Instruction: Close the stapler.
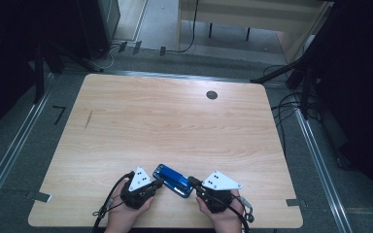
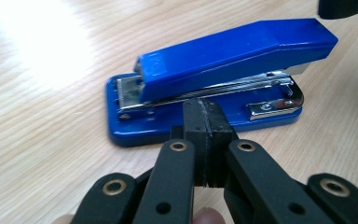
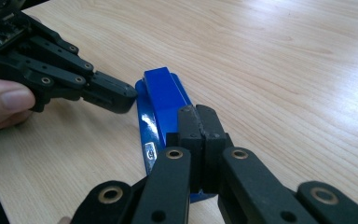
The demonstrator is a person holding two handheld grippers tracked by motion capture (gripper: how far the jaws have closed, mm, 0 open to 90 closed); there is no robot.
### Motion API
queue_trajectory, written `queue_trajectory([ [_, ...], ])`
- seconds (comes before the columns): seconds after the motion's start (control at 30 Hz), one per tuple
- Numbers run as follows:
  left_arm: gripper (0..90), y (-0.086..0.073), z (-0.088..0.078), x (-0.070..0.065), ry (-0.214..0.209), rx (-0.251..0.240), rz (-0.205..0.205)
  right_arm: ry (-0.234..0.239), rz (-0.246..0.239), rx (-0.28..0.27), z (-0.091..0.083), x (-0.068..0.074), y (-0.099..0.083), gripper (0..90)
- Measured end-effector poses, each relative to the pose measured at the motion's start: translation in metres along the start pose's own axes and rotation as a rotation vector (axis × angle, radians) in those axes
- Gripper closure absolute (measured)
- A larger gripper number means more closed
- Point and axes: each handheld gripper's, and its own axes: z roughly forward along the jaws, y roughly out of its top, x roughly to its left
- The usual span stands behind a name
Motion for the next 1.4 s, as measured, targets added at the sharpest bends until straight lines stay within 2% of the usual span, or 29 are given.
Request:
queue_trajectory([
  [0.07, 84.8, -0.002, -0.007, 0.004, 0.023, -0.014, -0.002, 0.002, 0.002, -0.005, -0.003, 0.001, 0.000, 90.0],
  [0.13, 82.2, -0.005, -0.014, 0.008, 0.025, -0.040, -0.017, 0.001, 0.004, -0.008, -0.005, 0.002, 0.000, 90.0],
  [0.17, 76.8, -0.006, -0.017, 0.010, 0.032, -0.046, -0.018, -0.003, 0.003, -0.010, -0.007, 0.003, 0.000, 90.0],
  [0.23, 74.0, -0.009, -0.023, 0.015, 0.044, -0.058, -0.029, -0.006, 0.005, -0.010, -0.007, 0.004, -0.001, 90.0],
  [0.3, 64.9, -0.012, -0.029, 0.020, 0.077, -0.085, -0.027, -0.007, 0.012, -0.009, -0.008, 0.005, -0.002, 90.0],
  [0.33, 55.8, -0.013, -0.031, 0.022, 0.088, -0.094, -0.032, -0.008, 0.014, -0.010, -0.009, 0.006, -0.003, 90.0],
  [0.37, 51.6, -0.015, -0.034, 0.026, 0.097, -0.099, -0.043, -0.008, 0.014, -0.008, -0.009, 0.007, -0.004, 90.0],
  [0.4, 51.6, -0.016, -0.036, 0.029, 0.111, -0.106, -0.055, -0.008, 0.014, -0.008, -0.009, 0.007, -0.004, 90.0],
  [0.5, 40.8, -0.020, -0.045, 0.041, 0.154, -0.117, -0.103, -0.003, 0.016, -0.005, -0.009, 0.010, -0.007, 90.0],
  [0.67, 25.2, -0.029, -0.061, 0.062, 0.265, -0.122, -0.168, -0.004, 0.027, -0.010, -0.010, 0.014, -0.012, 90.0],
  [0.8, 13.7, -0.034, -0.078, 0.076, 0.322, -0.136, -0.206, -0.007, 0.034, -0.009, -0.010, 0.014, -0.014, 90.0],
  [0.87, 13.4, -0.037, -0.084, 0.082, 0.356, -0.128, -0.220, -0.006, 0.035, -0.012, -0.011, 0.015, -0.015, 90.0],
  [0.97, 13.3, -0.044, -0.092, 0.093, 0.375, -0.125, -0.258, -0.005, 0.036, -0.011, -0.010, 0.018, -0.017, 90.0],
  [1.07, 13.3, -0.048, -0.097, 0.103, 0.382, -0.142, -0.274, 0.001, 0.033, 0.000, -0.007, 0.022, -0.019, 90.0],
  [1.17, 13.5, -0.052, -0.097, 0.111, 0.419, -0.130, -0.282, 0.002, 0.028, 0.007, -0.004, 0.025, -0.022, 90.0],
  [1.27, 13.5, -0.053, -0.097, 0.115, 0.421, -0.139, -0.298, -0.001, 0.032, 0.018, 0.001, 0.026, -0.027, 90.0],
  [1.4, 13.5, -0.052, -0.094, 0.114, 0.418, -0.127, -0.280, -0.007, 0.033, 0.023, 0.002, 0.026, -0.028, 90.0],
])
